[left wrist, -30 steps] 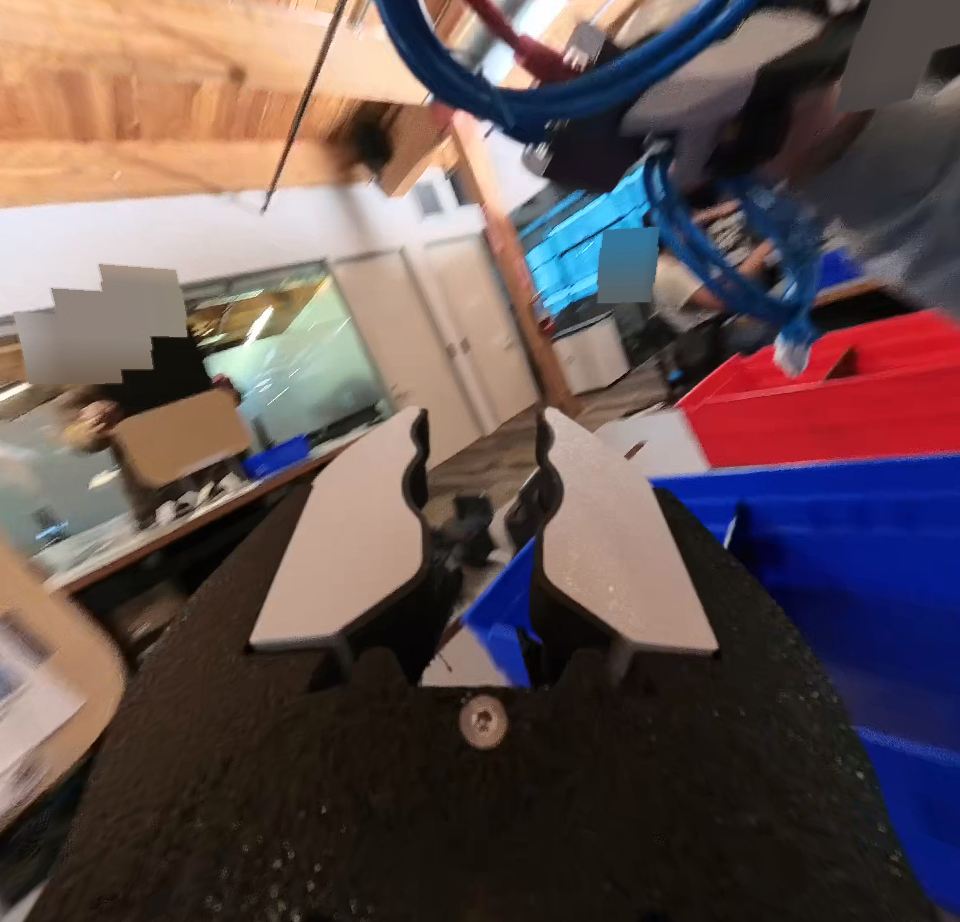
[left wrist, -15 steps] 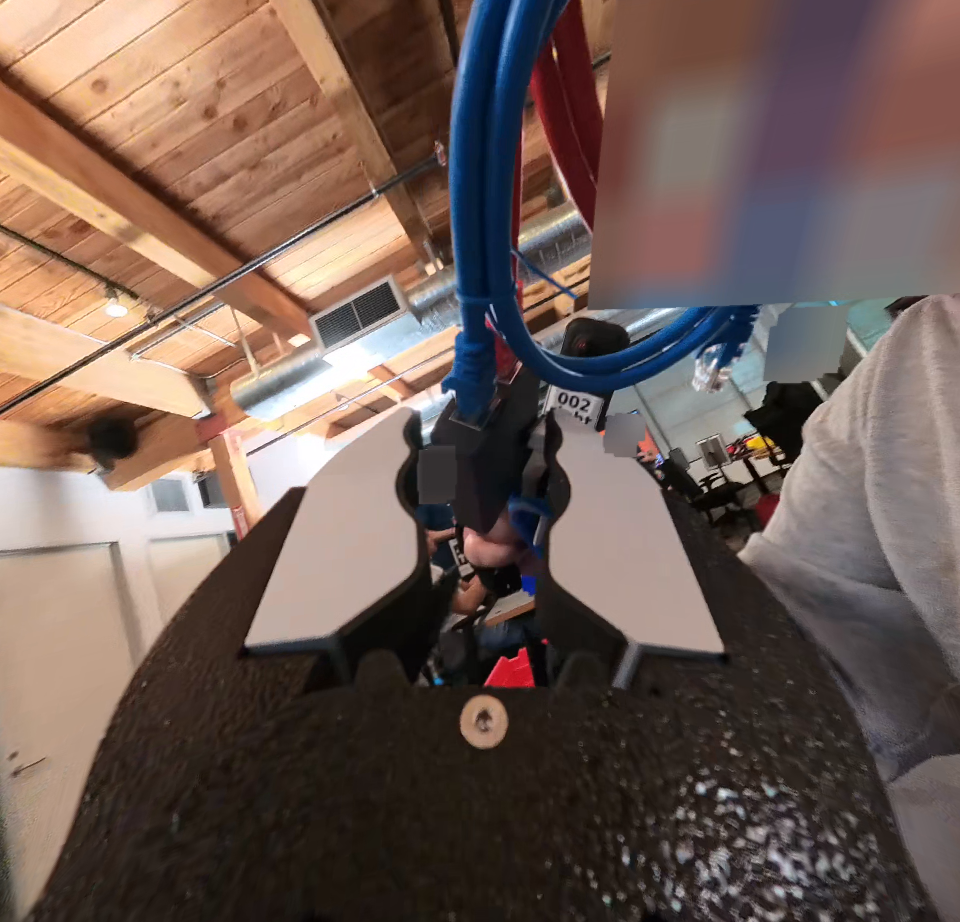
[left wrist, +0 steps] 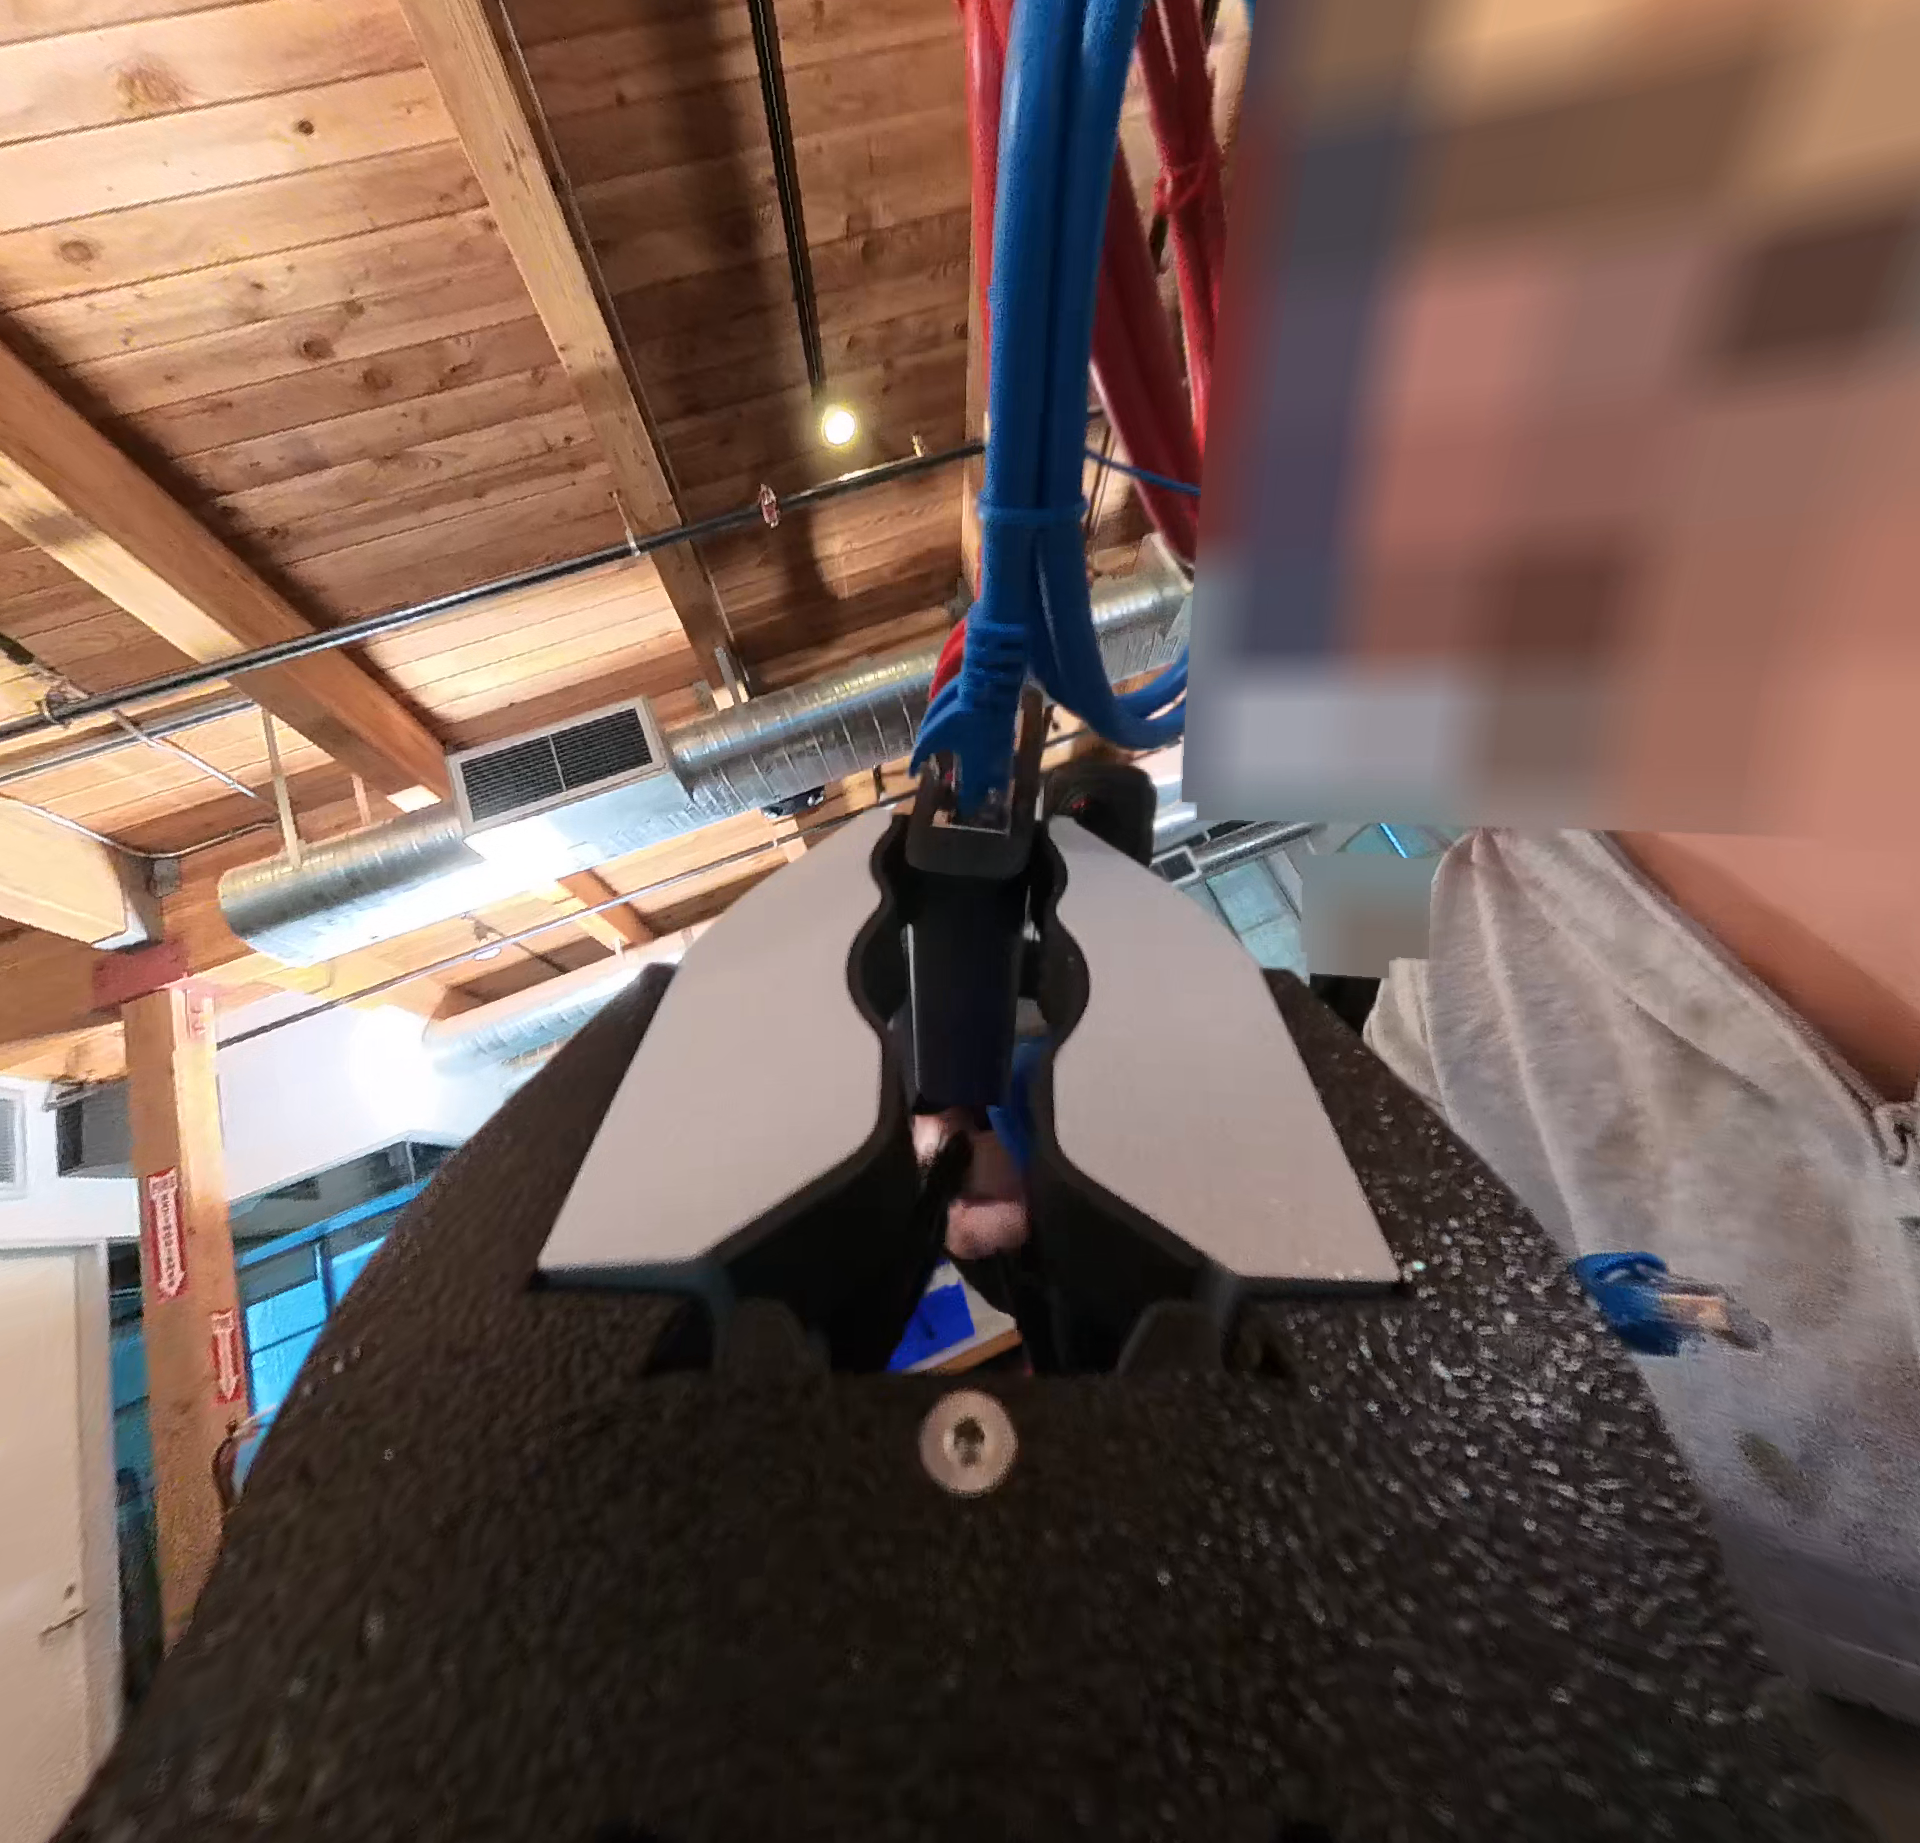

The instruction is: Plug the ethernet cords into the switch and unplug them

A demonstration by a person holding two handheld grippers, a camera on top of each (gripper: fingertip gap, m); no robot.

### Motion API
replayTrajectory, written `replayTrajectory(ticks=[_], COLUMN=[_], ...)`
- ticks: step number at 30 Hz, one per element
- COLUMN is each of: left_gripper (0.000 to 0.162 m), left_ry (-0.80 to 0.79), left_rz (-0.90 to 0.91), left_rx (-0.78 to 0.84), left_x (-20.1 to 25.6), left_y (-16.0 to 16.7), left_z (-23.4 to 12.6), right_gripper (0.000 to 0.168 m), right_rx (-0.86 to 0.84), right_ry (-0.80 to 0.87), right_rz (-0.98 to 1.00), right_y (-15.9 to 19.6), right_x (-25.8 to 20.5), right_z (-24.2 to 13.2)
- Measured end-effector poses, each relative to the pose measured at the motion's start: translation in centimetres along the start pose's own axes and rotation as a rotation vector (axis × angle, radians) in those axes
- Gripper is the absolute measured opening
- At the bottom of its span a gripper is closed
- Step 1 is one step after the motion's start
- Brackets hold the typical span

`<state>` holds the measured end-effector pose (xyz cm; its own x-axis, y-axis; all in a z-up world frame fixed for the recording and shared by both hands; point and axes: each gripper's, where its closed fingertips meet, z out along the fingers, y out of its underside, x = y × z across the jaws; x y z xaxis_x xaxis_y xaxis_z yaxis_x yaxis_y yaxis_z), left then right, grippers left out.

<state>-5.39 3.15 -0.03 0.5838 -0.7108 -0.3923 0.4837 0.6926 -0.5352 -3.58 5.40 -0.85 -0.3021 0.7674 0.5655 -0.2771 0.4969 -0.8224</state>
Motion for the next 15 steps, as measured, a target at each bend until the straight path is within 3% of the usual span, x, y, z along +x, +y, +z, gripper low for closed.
replayTrajectory(ticks=[4, 7, 13, 15], left_gripper=[0.021, 0.02, 0.023, 0.041], left_ry=[0.029, 0.065, 0.038, -0.016], left_rz=[-0.018, -0.044, -0.059, -0.06], left_rx=[0.016, -0.011, -0.019, -0.007], left_x=[0.2, 0.7, 0.4, -0.2], left_y=[-0.3, 0.4, 1.1, 1.4], left_z=[-0.4, -0.1, 0.0, 0.5], right_gripper=[0.032, 0.022, 0.019, 0.019], right_rx=[-0.023, 0.039, 0.045, 0.015], right_ry=[-0.024, -0.034, 0.006, 0.015], right_rz=[0.091, 0.142, 0.097, 0.064], right_y=[1.1, 0.8, 1.2, 1.7], right_x=[-0.7, -1.2, -1.0, -1.1], right_z=[-0.2, 0.1, -0.2, 0.0])
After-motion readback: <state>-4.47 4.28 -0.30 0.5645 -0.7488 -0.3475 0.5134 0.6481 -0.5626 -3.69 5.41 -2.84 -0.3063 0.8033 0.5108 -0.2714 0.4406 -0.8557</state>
